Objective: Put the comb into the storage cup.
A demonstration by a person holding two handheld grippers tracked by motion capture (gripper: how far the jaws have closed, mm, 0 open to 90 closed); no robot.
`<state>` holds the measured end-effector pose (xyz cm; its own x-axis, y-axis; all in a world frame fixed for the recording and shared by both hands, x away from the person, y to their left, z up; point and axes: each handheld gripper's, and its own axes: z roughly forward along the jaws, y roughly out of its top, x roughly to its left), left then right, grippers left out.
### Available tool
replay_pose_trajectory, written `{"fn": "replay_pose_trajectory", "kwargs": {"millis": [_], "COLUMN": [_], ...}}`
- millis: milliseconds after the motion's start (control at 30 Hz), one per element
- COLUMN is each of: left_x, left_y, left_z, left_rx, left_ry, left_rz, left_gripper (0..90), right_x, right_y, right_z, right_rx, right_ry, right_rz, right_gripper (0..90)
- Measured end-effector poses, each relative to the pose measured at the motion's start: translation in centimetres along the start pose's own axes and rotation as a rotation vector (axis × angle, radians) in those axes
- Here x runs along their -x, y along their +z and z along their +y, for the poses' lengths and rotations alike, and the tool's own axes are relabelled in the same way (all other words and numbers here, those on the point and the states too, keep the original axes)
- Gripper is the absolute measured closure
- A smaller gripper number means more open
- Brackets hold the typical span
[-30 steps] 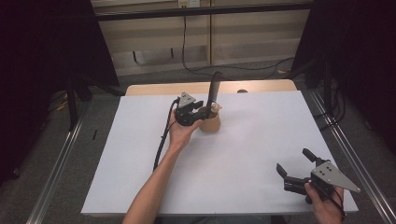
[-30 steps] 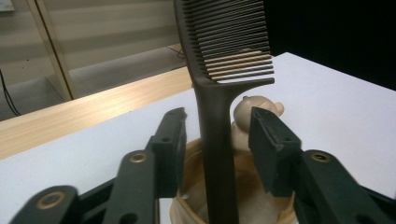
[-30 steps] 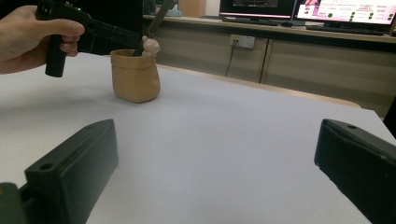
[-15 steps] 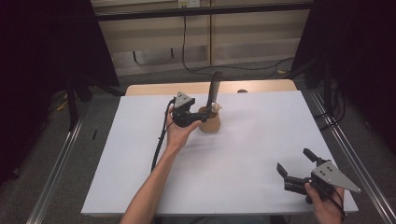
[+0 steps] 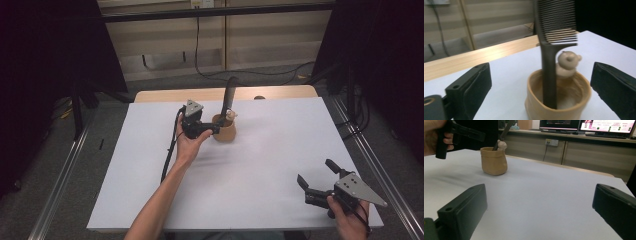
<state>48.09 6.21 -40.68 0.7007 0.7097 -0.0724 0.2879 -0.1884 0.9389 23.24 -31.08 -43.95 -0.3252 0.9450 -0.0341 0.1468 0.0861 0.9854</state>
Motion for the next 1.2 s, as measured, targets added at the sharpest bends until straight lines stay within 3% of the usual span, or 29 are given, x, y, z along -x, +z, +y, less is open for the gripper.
{"fn": "replay_pose_trajectory", "kwargs": {"millis": [67,200,233,400,567,867,1000,1133,1200], "left_x": [0.1,0.7,0.8,0.7,0.4,0.5,0.7,0.6,0.5], "left_y": [-0.5,-1.3,-1.4,-2.1,-3.1,-4.8,-5.5,-6.5,-7.5], "left_z": [0.2,0.7,0.8,0.4,-0.2,-0.7,-1.0,-1.0,-1.1], "left_rx": [0.023,0.054,0.055,0.109,0.155,0.183,0.197,0.231,0.234], "left_ry": [0.017,0.054,0.045,0.019,0.007,0.020,0.037,0.011,0.026], "left_rz": [-0.033,-0.009,0.012,-0.006,-0.054,-0.030,0.020,0.011,0.019], "left_gripper": [1.8,1.8,1.7,2.1,2.0,1.6,1.3,1.4,1.7], "right_x": [0.0,0.0,0.0,0.0,0.0,-0.3,-0.3,-0.4,-0.3], "right_y": [0.1,0.3,0.3,0.2,0.2,0.3,0.3,0.2,0.1], "right_z": [0.0,0.0,0.0,0.0,0.0,0.0,0.1,0.2,0.2], "right_rx": [-0.001,-0.002,-0.002,0.000,0.002,-0.002,0.000,0.004,0.003], "right_ry": [0.005,0.001,0.002,0.004,0.000,-0.011,-0.007,-0.011,-0.013], "right_rz": [-0.001,0.006,0.007,0.003,0.003,-0.002,-0.010,-0.010,-0.008], "right_gripper": [0.0,0.0,0.0,0.0,0.0,0.0,0.0,0.0,0.0]}}
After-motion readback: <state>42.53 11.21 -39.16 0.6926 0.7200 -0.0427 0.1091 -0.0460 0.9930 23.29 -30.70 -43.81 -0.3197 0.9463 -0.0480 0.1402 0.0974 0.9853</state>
